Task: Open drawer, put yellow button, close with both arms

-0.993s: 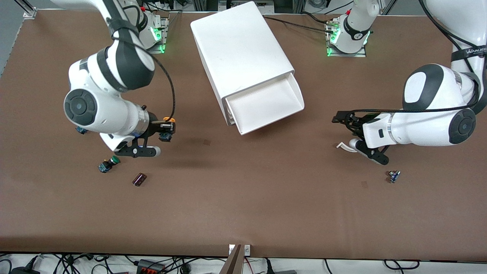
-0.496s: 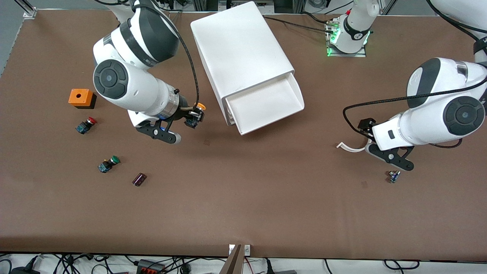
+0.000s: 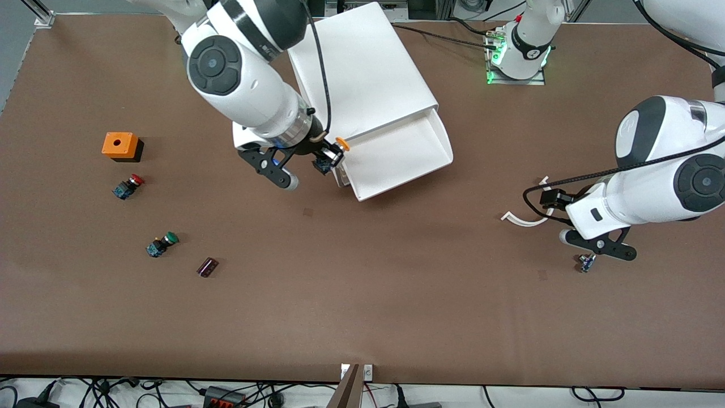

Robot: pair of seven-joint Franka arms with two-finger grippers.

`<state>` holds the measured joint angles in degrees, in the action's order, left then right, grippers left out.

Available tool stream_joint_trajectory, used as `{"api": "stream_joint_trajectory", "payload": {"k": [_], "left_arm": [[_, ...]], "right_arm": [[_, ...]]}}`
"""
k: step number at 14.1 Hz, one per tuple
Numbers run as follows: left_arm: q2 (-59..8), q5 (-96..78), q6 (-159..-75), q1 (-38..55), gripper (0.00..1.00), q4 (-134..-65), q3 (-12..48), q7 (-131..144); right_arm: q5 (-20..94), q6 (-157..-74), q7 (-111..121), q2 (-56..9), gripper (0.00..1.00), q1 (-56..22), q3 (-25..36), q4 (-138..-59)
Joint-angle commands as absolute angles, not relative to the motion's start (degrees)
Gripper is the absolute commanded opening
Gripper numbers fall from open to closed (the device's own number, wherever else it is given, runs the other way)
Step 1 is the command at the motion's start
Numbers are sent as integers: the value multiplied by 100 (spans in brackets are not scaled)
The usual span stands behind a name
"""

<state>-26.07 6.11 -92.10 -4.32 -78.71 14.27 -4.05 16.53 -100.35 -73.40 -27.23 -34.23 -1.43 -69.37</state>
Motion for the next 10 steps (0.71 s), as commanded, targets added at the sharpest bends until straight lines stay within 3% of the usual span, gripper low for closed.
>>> {"api": "stream_joint_trajectory", "payload": {"k": [1,5,10], "left_arm": [[-2698,703,-9149,-422,100,-7646,1433,-132],[-2698,703,-9149,-413,100,-7646,1433,-106],[-2681,694,-9141,-422,100,-7646,1433,-105]], "right_arm": [[1705,-10299,-8153,-2952,0,-3751,-97,-6741],[1670,-10791,-9164,-3269,0,-4270,-79,-6750],[1731,-11057,-10421,-3498,0,-4307,-97,-6750]]}}
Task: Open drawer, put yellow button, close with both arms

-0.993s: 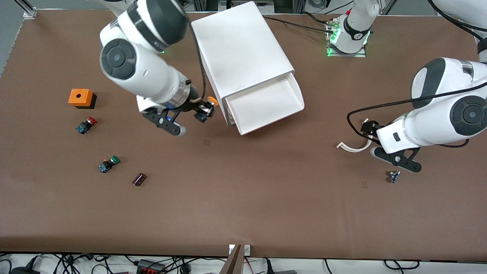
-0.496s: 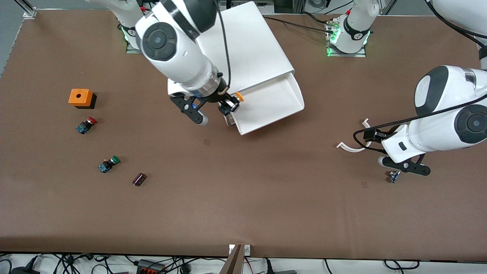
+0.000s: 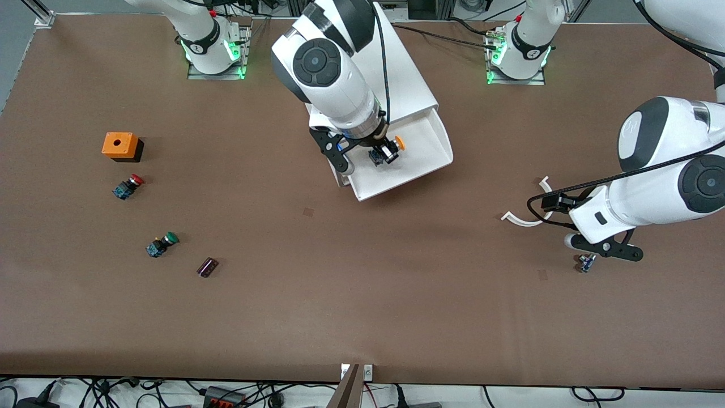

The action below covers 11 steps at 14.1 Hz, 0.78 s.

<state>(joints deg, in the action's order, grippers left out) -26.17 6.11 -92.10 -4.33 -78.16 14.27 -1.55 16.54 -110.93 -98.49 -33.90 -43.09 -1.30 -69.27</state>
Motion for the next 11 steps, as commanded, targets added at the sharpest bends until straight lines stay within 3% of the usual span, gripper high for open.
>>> {"api": "stream_joint_trajectory", "payload": {"k": [1,11], "left_arm": [[-2681,694,-9141,-413,100,-7646,1433,-105],[-2681,694,-9141,-413,100,-7646,1441,-105]], "right_arm": [[1827,-11048,-10572,-3542,0,-4315,-97,-6750],[1837,-11065,-10854,-3700,0,-4526,-88,-6952]]}}
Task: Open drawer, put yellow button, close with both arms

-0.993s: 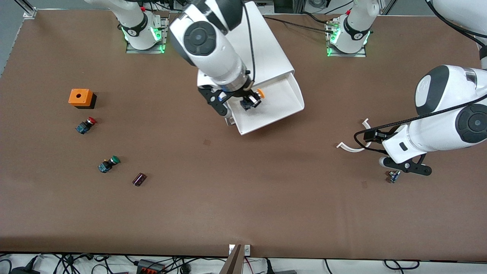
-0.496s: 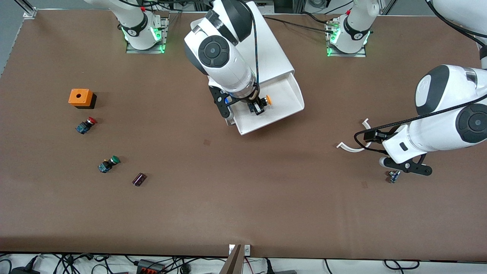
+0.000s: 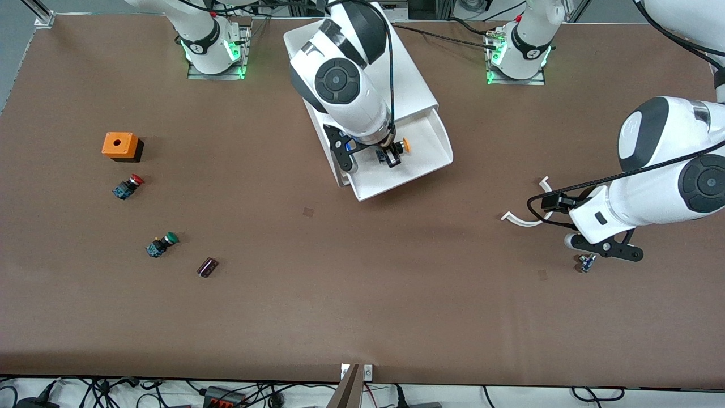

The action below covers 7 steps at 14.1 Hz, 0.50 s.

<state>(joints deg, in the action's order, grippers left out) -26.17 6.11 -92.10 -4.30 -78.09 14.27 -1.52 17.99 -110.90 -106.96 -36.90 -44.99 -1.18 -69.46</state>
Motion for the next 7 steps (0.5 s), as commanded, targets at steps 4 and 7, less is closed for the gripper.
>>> {"api": "stream_joint_trajectory", "payload": {"k": [4,7], "left_arm": [[-2681,686,-9141,-413,100,-7646,1441,-105],[-2681,686,-9149,-413,100,-7646,1441,-105]], "right_arm": [[1837,-11065,-10854,-3744,0,-4518,-88,-7014],[1732,-11013,-11074,-3709,100,-4526,-62,-7005]]}}
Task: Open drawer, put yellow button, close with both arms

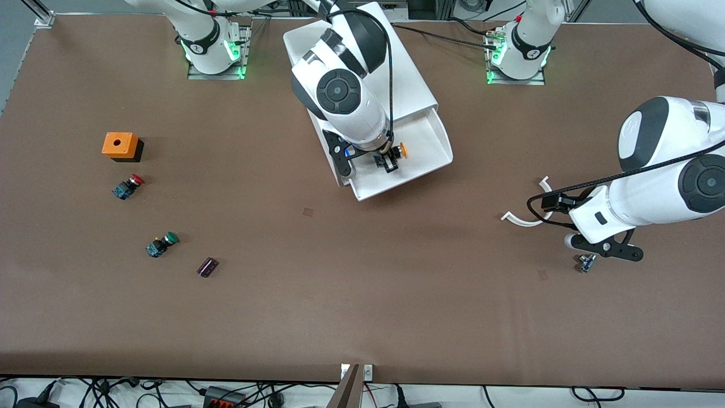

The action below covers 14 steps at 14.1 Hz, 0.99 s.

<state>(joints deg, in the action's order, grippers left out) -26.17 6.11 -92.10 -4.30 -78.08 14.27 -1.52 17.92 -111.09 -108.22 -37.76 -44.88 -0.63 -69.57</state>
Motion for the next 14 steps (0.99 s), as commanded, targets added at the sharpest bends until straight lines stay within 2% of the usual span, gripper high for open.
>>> {"api": "stream_joint_trajectory", "payload": {"k": [1,11,14], "left_arm": [[-2681,686,-9149,-413,100,-7646,1441,-105],[-2681,677,-9149,-413,100,-7638,1441,-105],[-2672,668,-9176,-343,100,-7603,1503,-97]], "right_arm": [[1688,-11013,-11092,-3709,100,-4526,-70,-6996],[1529,-10829,-11039,-3507,100,-4395,114,-6574],[1521,-10627,-10865,-3419,100,-4386,430,-6399]]}}
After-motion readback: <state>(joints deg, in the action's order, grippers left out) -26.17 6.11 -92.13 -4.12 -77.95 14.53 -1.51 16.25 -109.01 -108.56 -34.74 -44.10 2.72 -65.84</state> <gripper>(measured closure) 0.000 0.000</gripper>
